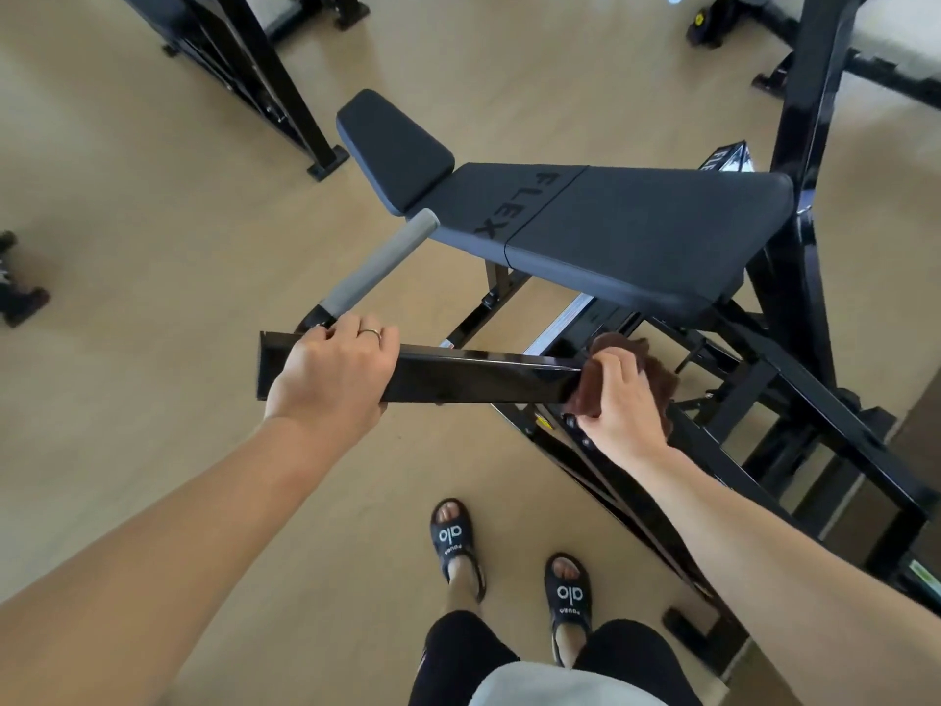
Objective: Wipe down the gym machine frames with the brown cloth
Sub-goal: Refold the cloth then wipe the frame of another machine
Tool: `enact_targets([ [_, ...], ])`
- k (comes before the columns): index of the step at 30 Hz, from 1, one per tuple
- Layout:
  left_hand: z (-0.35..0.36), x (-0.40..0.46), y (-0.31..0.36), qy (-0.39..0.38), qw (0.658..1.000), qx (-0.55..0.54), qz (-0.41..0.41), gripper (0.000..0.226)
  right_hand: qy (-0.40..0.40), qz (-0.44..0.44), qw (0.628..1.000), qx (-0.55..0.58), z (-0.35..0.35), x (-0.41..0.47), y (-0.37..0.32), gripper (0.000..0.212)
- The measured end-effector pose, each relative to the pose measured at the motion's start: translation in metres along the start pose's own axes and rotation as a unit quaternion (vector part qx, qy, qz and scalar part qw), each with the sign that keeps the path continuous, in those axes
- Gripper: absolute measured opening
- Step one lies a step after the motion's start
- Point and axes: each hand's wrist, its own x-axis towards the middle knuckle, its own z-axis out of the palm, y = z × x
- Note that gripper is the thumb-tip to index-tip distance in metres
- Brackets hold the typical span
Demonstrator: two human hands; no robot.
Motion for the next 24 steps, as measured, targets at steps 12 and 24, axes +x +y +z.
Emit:
enact_targets([
  [12, -0.03, 0.064, 0.04, -0.053, 0.979, -0.146, 0.131, 0.06, 0.033, -0.246, 0.969, 0.01, 0.02, 0.008, -0.099, 0.076],
  [24, 0.02, 0.097, 0.085, -0.017, 0.975, -0.127, 0.179, 0.066, 0.062, 0.195, 0.967, 0.153, 0.042, 0.004, 0.083, 0.072],
])
